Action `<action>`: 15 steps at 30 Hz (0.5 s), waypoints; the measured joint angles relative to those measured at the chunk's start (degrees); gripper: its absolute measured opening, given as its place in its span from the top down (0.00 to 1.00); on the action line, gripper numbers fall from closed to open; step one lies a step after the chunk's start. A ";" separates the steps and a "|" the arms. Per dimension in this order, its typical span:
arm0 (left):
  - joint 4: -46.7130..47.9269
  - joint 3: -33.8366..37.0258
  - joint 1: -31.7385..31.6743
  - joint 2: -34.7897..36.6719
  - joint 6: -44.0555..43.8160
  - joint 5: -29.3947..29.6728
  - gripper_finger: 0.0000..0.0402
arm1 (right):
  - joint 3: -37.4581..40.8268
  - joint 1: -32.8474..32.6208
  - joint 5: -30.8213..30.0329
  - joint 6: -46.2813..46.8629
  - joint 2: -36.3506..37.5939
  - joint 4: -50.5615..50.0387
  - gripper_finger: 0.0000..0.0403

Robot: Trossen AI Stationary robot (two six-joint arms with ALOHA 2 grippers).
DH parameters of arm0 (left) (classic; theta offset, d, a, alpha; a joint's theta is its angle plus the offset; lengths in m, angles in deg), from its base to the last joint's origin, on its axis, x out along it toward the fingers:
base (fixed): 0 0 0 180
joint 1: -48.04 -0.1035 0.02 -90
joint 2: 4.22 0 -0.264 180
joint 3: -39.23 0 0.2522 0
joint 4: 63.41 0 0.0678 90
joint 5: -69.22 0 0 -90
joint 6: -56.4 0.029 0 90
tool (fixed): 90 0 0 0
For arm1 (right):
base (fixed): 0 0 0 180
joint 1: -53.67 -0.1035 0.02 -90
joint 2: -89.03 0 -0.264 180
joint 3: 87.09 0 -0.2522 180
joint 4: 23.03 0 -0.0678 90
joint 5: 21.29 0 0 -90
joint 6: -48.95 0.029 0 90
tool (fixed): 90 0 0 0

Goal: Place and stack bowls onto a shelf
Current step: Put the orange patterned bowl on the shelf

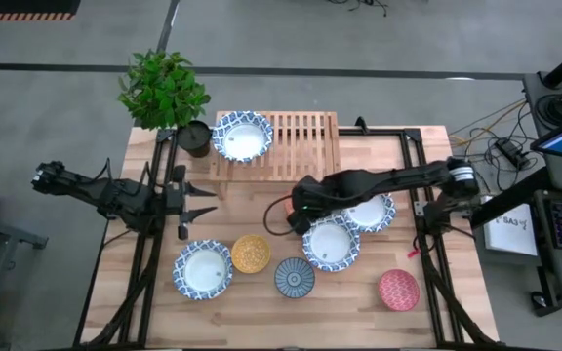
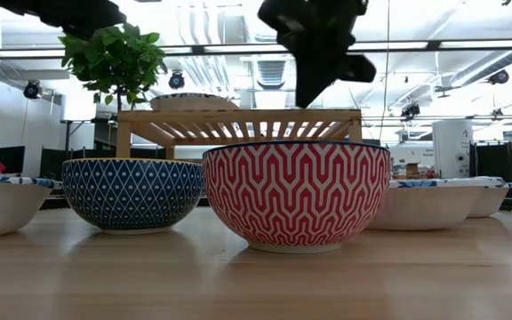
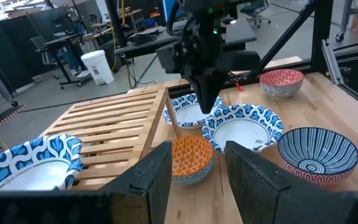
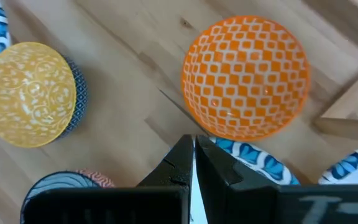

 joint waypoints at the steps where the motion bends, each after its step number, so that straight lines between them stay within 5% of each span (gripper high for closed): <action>1: 0.14 0.00 0.00 0.00 -0.02 0.02 0.67 | -0.57 0.00 -0.01 -0.12 -0.92 0.02 0.98; 15: 1.35 0.56 0.00 -0.15 -0.04 0.42 0.67 | -9.74 -0.24 -1.35 -6.80 -11.58 -1.39 0.98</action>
